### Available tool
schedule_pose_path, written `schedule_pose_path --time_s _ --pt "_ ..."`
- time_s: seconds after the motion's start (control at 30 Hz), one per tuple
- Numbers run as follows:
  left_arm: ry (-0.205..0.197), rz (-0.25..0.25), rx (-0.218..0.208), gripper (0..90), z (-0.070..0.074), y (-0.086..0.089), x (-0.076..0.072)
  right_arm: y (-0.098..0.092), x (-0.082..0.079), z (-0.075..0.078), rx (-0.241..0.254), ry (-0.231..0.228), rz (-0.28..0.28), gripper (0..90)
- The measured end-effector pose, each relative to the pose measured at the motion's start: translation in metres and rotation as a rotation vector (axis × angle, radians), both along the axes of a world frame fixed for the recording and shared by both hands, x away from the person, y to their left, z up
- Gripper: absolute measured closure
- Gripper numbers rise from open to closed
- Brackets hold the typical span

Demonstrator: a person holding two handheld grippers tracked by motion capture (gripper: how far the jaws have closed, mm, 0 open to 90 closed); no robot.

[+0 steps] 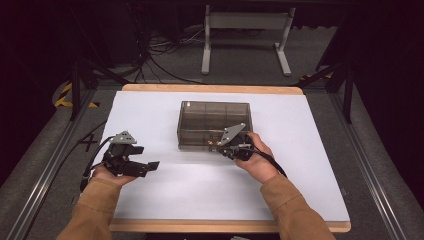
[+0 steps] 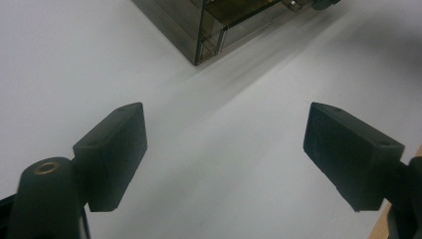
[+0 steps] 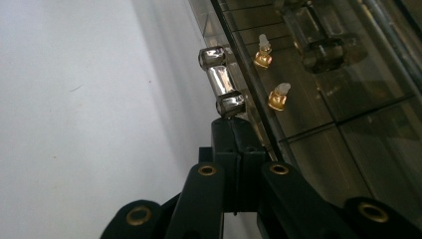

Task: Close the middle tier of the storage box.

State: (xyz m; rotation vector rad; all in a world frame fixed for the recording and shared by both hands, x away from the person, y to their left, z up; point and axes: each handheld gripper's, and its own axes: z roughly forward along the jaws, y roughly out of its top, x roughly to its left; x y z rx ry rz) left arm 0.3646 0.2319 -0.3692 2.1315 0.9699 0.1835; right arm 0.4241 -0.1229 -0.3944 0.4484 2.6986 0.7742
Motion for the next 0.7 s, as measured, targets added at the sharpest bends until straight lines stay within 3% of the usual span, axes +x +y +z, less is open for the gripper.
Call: schedule_pose_path --time_s 0.7 --pt "0.005 0.004 -0.003 17.8 0.0 0.002 -0.001 -0.005 0.012 -0.001 0.035 -0.043 -0.072 90.0"
